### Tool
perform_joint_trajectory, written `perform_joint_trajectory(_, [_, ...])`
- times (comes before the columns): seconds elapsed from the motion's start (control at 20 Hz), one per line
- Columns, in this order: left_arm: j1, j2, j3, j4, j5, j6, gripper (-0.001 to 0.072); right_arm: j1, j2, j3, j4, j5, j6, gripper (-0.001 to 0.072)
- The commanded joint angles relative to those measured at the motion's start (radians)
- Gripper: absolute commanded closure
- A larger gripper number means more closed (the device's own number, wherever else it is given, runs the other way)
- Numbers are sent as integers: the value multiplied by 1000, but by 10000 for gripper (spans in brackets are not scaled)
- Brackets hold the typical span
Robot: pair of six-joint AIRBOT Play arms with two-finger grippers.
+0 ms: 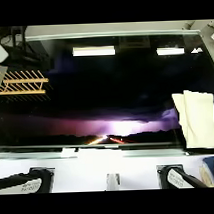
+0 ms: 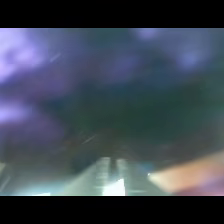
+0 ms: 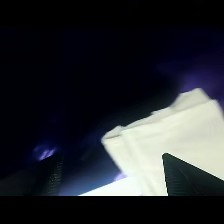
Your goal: Fold the shirts.
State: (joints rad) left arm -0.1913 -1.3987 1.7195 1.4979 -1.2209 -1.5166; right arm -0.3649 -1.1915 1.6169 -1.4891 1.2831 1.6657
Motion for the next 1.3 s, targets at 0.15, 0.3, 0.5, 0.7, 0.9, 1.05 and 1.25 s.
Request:
perform_joint_trajectory(0.15, [19,-33,-138,181,-208,-163,48,472,-236,29,-24,101,204,16])
perform_joint_trajectory(0.3, [19,-8,-166,182,-182,-175,48,536,-279,29,-24,104,167,17])
perform_joint_trajectory(0.5, [19,-18,-167,181,-165,-172,48,550,-279,29,-9,103,167,18])
perform_joint_trajectory(0.7, [19,-18,-167,181,-165,-172,48,550,-280,29,-8,103,168,18])
perform_joint_trajectory(0.9, [19,-18,-167,181,-165,-172,48,550,-280,29,-8,103,167,18])
perform_joint_trajectory(1.05, [19,-18,-167,181,-164,-172,48,550,-280,29,-8,103,167,18])
perform_joint_trajectory(1.25, [19,-18,-167,181,-165,-172,48,550,-280,29,-8,103,167,18])
